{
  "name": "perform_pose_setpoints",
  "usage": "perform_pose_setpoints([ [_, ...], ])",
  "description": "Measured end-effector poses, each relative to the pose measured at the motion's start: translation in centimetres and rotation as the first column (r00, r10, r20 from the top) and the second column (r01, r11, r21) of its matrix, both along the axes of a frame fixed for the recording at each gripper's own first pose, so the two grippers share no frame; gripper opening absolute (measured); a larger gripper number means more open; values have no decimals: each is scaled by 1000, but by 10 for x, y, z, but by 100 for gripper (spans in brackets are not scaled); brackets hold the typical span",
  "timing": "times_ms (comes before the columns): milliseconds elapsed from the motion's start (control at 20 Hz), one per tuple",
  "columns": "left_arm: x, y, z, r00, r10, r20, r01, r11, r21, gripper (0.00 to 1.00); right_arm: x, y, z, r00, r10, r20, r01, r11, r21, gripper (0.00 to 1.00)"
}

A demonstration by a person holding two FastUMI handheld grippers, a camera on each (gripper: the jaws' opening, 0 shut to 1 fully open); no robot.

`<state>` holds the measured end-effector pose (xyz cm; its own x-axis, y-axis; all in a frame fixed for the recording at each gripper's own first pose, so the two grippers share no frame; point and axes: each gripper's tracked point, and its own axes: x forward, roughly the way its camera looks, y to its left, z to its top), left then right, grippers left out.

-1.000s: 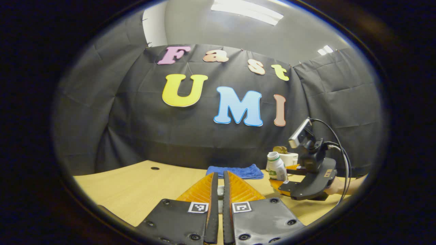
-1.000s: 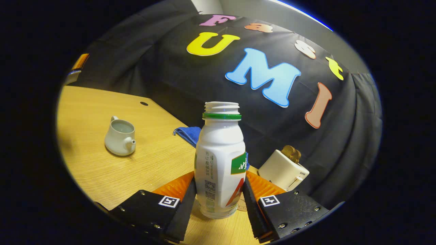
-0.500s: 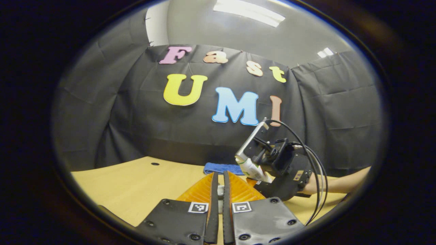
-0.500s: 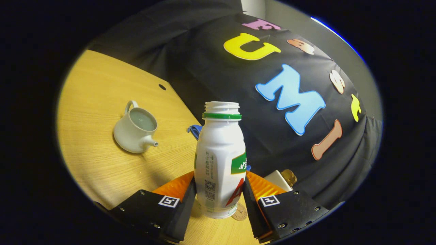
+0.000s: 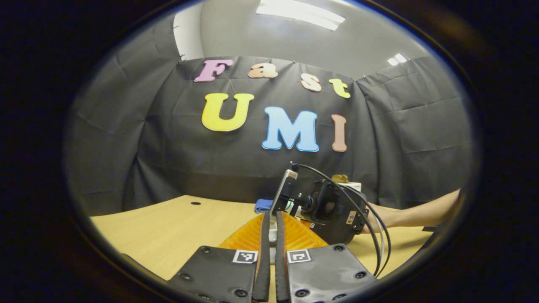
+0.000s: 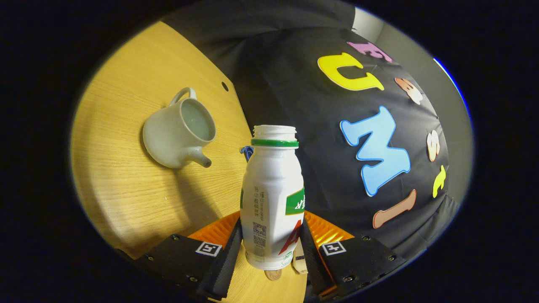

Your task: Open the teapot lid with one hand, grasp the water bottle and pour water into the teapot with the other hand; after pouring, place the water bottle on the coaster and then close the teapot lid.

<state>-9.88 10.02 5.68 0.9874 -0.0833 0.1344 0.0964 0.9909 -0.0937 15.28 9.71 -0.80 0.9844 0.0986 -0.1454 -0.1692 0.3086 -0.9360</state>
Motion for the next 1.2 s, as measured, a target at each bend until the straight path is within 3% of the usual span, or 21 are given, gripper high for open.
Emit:
perform_pose_setpoints([
  [350,-2,9,5,1000,16,13,-16,1000,6,15,6,12,7,997,40,62,-30,988,-150,71],
  [400,-3,10,6,1000,18,15,-19,1000,7,11,6,13,8,996,48,78,-33,983,-179,71],
  [450,-2,11,6,1000,20,15,-20,1000,6,15,4,16,9,994,58,91,-38,977,-209,71],
  [650,1,11,3,1000,9,1,-9,1000,-8,15,0,18,11,990,88,112,-49,948,-315,71],
  [1200,3,21,0,1000,13,-14,-13,1000,-28,15,5,19,17,987,118,113,-49,872,-487,71],
])
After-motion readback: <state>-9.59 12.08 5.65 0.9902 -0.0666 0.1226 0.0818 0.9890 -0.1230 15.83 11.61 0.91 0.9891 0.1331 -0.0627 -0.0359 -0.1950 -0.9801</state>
